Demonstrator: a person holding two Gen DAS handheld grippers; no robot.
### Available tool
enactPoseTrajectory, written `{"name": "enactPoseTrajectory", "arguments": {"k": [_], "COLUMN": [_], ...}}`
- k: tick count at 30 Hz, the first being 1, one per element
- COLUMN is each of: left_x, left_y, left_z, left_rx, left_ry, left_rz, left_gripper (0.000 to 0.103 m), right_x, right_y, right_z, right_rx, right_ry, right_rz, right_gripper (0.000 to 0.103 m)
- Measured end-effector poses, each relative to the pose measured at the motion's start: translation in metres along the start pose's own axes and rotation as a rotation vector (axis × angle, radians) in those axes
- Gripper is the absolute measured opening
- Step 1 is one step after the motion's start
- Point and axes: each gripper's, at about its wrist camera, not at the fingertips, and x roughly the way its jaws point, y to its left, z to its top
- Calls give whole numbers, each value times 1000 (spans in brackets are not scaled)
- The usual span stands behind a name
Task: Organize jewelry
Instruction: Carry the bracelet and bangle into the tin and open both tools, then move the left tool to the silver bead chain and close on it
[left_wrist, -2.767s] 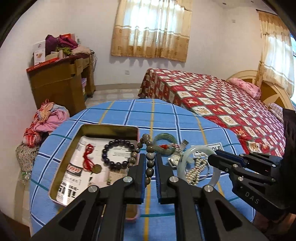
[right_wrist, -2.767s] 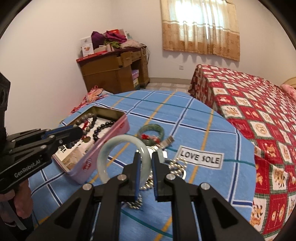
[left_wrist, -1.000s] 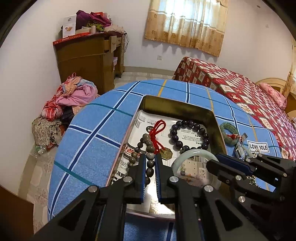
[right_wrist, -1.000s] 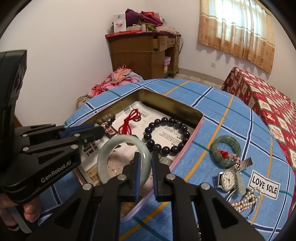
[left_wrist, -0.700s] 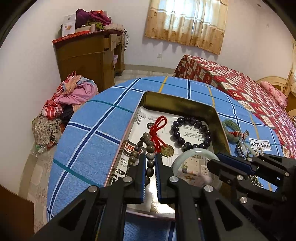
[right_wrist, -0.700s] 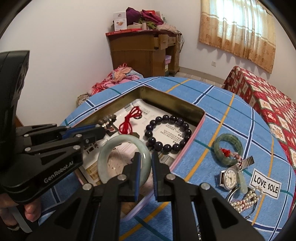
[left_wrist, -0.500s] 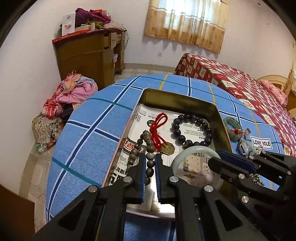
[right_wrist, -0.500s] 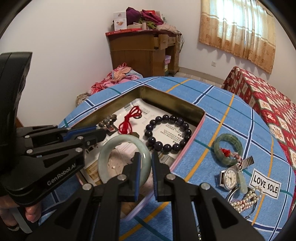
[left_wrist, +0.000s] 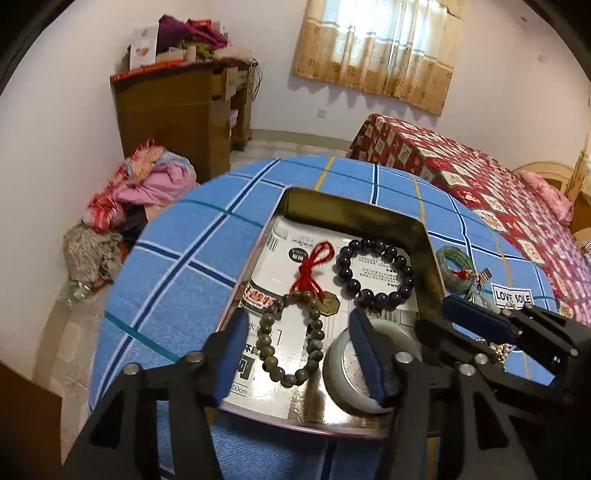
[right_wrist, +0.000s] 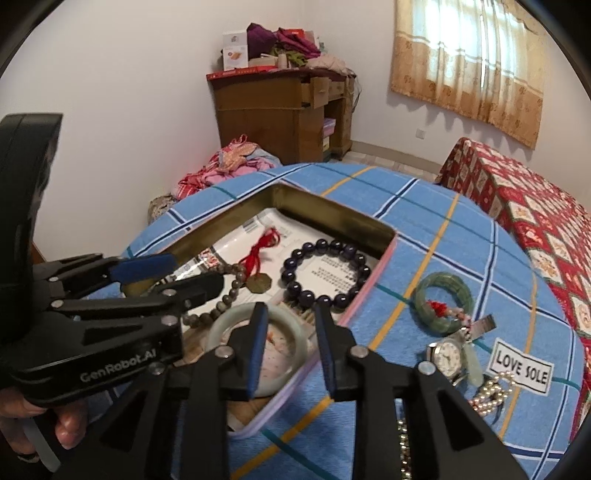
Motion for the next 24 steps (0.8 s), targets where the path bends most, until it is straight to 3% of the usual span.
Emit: {"name": "enactPoseTrajectory", "arguments": {"k": [2, 4, 11, 24], "left_x": [-2, -3, -6, 0], "left_y": [-3, -5, -27, -96], "left_z": [1, 3, 4, -6], "left_rx": [1, 0, 19, 142], "left_ry": [-2, 2, 6, 30], "left_rz": [-7, -7, -4, -66], "left_gripper": [63, 63, 63, 63], "right_x": [-6, -11, -29, -57], "right_y": [-8, -15, -50, -120], "right_z": [-1, -2, -10, -45], "right_rx": [22, 35, 96, 218], "right_ry": [-12, -20, -36, -15], "right_rz": [-3, -7, -54, -183], "right_gripper": [42, 47, 47, 47]}}
